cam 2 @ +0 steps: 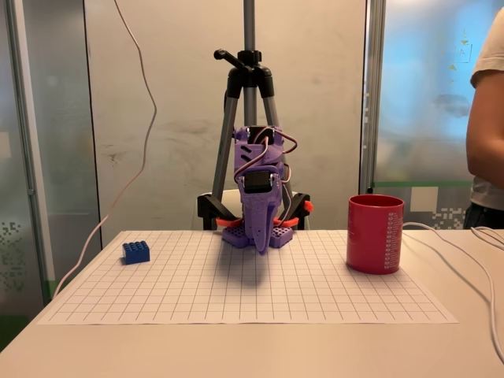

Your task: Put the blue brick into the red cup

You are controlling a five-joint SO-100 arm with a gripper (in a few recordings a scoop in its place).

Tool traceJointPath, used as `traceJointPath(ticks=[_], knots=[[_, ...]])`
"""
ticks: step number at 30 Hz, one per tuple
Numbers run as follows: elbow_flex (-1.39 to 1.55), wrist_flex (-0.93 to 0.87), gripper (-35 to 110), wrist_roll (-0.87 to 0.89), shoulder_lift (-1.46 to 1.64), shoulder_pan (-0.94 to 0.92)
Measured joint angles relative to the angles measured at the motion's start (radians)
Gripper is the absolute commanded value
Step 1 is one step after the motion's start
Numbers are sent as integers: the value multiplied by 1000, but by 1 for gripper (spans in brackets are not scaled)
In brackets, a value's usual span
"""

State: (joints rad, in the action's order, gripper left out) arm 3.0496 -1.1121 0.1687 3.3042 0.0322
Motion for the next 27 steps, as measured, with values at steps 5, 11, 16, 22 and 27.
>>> traceJointPath(ticks=[5,11,16,22,27], knots=[[20,43,0,-66,-8,89],[20,52,0,-55,0,104],[-3,18,0,-3,-11,35],[-288,-98,0,3,-103,-6],[-603,-204,0,37,-407,-115]])
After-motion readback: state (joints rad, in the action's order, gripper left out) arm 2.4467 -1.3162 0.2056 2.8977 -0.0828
